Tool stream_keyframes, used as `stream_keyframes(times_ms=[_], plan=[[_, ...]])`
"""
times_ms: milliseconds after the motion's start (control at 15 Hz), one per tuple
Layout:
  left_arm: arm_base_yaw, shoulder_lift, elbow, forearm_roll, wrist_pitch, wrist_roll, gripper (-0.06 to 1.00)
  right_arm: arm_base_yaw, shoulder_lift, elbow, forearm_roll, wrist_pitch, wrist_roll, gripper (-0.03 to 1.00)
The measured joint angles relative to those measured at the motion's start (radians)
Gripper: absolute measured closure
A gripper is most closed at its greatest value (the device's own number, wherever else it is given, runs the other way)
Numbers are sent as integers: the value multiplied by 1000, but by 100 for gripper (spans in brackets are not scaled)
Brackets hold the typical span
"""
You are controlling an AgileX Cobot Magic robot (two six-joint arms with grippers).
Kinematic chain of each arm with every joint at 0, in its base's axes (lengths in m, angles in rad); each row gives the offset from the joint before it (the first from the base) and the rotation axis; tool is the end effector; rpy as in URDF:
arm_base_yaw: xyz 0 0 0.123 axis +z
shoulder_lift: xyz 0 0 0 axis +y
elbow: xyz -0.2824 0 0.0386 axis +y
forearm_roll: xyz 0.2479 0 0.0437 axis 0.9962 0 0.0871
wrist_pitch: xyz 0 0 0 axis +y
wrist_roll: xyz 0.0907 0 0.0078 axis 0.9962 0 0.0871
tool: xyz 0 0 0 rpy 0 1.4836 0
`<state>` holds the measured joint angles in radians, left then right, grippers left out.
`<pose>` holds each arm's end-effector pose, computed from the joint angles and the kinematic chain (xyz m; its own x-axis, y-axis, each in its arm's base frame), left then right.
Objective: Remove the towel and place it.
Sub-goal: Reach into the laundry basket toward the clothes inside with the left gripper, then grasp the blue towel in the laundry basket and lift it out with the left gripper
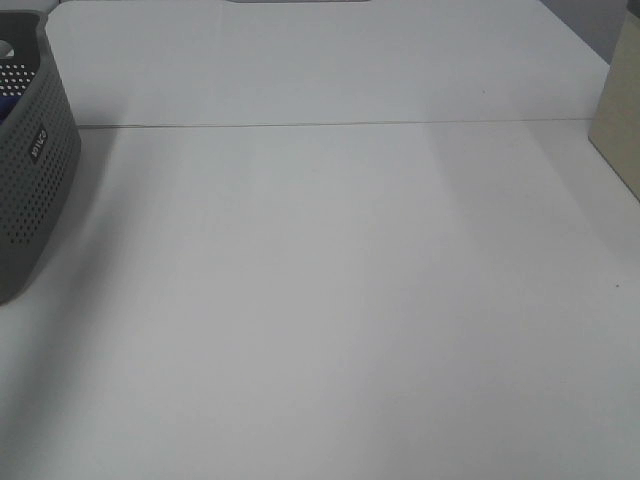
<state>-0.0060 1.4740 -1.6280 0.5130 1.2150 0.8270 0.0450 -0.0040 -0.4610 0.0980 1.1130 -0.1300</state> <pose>0.2981 0.0401 0.4243 -0.6489 0.7608 -0.0004 0.5399 0.4609 0.7043 -0.0041 0.0078 0.2625 -0.5174 -0.1095 -0.8487 -0.1645 0.9860 -0.0269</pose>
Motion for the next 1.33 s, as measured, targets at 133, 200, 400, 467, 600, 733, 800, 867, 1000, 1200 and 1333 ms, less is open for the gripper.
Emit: stream_keyframes(times_ms=[133, 200, 400, 467, 600, 733, 800, 867, 1000, 1200, 1333], plan=[[56, 74, 0, -28, 0, 31, -2, 0, 0, 0, 0, 0, 0, 20], [83, 128, 0, -41, 2, 51, -2, 0, 0, 0, 0, 0, 0, 20], [114, 268, 0, -51, -9, 100, -2, 0, 0, 0, 0, 0, 0, 20], [115, 316, 0, -52, -55, 112, -2, 0, 0, 0, 0, 0, 0, 20], [115, 399, 0, -52, -178, 132, -2, 0, 0, 0, 0, -1, 0, 20], [115, 476, 0, -31, -244, 145, -2, 0, 0, 0, 0, -1, 0, 20], [115, 510, 0, -13, -270, 145, -2, 0, 0, 0, 0, -1, 0, 20], [115, 543, -1, 2, -291, 147, -2, 0, 0, 0, 0, -1, 0, 20], [115, 600, -25, 24, -305, 147, -2, 0, 0, 0, 0, -1, 0, 20], [120, 682, -142, 13, -308, 148, 0, 0, 0, 0, 0, -1, 0, 20], [121, 687, -151, -10, -303, 178, 4, 0, 0, 0, 0, -1, 0, 20]])
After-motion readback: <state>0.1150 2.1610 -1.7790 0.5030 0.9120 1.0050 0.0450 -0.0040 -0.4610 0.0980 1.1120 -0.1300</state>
